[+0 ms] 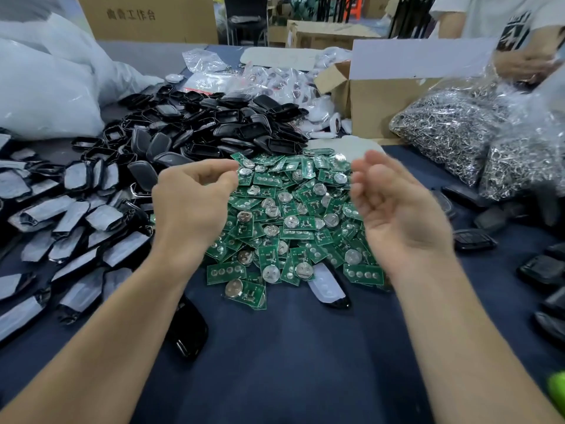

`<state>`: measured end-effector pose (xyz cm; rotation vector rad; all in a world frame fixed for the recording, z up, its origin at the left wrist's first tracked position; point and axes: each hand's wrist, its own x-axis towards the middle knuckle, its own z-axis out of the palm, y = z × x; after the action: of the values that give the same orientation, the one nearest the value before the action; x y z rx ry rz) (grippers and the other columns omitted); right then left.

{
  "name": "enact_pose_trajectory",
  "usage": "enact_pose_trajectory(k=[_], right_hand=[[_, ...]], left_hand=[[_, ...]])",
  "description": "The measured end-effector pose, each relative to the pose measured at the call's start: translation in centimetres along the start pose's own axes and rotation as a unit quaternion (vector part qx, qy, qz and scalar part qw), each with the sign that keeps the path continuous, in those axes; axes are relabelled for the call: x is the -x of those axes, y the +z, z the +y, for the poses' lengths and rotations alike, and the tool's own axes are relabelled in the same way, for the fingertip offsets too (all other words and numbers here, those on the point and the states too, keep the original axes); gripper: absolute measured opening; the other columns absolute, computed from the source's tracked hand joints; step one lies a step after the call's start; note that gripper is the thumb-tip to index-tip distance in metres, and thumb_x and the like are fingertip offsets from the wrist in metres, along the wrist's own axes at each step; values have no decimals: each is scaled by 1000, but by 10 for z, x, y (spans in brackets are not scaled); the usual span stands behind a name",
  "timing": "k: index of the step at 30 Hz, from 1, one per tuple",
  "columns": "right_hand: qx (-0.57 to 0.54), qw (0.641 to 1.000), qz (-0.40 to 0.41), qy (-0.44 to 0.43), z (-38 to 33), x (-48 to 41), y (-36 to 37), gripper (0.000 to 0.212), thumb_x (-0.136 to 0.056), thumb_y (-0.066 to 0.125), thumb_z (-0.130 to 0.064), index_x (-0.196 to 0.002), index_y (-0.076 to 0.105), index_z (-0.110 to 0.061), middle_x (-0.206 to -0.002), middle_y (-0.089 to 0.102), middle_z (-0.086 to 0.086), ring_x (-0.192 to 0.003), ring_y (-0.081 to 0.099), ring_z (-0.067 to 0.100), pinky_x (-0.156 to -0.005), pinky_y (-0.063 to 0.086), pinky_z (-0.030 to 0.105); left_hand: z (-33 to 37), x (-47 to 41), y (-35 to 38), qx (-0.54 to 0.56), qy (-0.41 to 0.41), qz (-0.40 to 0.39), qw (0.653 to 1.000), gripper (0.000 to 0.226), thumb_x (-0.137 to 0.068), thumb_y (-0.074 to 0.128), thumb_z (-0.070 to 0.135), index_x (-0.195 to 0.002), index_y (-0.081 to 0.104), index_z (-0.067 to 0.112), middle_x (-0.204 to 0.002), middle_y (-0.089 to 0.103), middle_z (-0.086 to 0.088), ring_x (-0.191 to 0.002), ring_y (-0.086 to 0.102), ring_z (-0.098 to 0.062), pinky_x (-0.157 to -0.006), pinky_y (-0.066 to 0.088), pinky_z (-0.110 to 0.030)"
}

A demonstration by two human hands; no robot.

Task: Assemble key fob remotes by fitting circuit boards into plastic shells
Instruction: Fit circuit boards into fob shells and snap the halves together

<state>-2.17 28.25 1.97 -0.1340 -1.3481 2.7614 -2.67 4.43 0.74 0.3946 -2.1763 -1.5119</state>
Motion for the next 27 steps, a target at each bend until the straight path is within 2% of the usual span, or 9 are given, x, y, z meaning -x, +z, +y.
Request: enact_pose_trajectory(k=[2, 4, 6, 7, 9, 12, 18, 23, 27], right_hand=[[312, 943, 33, -112, 15, 2, 14, 29, -81, 75, 6, -101, 79, -15, -89, 79, -4, -76, 71, 4, -76, 58, 17], [539, 823, -1, -179, 30, 6, 23, 39, -88, 68, -2, -116, 76, -28, -104, 76, -14, -87, 68, -9, -84, 49, 6], [670, 725, -46, -155, 44, 7, 23, 55, -93, 59, -6, -141, 61, -33, -132, 63, -6, -118, 58, 1, -101, 39, 14], [719, 679, -65, -133, 49, 7, 23, 59, -94, 56, -7, -147, 53, -32, -145, 54, -1, -134, 48, 14, -111, 33, 26], [772, 615, -96, -126, 56, 6, 25, 58, -94, 53, -7, -148, 51, -28, -160, 41, -2, -147, 30, 22, -121, 19, 37], [753, 633, -100, -150, 53, 5, 28, 38, -91, 61, -7, -121, 69, -27, -151, 52, -5, -141, 38, 19, -119, 20, 37], [719, 670, -88, -162, 53, 8, 25, 11, -90, 69, -16, -94, 71, -26, -136, 63, -5, -130, 40, 11, -112, 23, 31], [669, 725, -72, -145, 50, 12, 25, 20, -93, 69, -22, -82, 57, -33, -103, 58, -11, -86, 56, -2, -73, 37, 19], [580, 794, -44, -180, 48, 16, 31, 22, -95, 65, -18, -80, 56, -30, -80, 65, -6, -48, 47, 4, -51, 41, 14]], left_hand=[[-5, -7, -10, -88, 24, 19, 996, 19, -91, 74, 23, -101, 81, 38, -82, 77, 21, -42, 56, 0, -39, 45, -17], [-9, -16, -22, -203, 57, 22, 977, 32, -93, 69, 21, -120, 76, 35, -102, 78, 12, -50, 61, -3, -48, 50, -19], [-16, -25, -30, -322, 71, 10, 944, 46, -96, 64, 21, -141, 63, 28, -134, 68, -6, -109, 68, -18, -94, 55, -35], [-18, -29, -34, -367, 67, -4, 928, 53, -97, 62, 20, -149, 55, 21, -148, 56, -11, -135, 52, -27, -113, 40, -41], [-23, -33, -39, -428, 70, -43, 900, 57, -99, 56, 17, -154, 44, 8, -163, 37, -16, -152, 28, -33, -125, 17, -42], [-27, -37, -43, -439, 39, -93, 893, 59, -102, 48, 23, -159, 37, 11, -167, 32, -11, -154, 26, -29, -124, 21, -43], [-20, -33, -34, -425, 71, -51, 901, 44, -101, 56, 30, -143, 61, 20, -137, 65, -15, -127, 55, -37, -110, 39, -45], [-18, -34, -33, -402, 64, -65, 911, 14, -100, 60, 22, -111, 68, 23, -110, 67, -7, -101, 55, -32, -101, 43, -46], [-21, -34, -32, -380, 67, -56, 921, 9, -98, 57, 18, -103, 61, 24, -90, 63, -1, -87, 49, -29, -102, 44, -49]])
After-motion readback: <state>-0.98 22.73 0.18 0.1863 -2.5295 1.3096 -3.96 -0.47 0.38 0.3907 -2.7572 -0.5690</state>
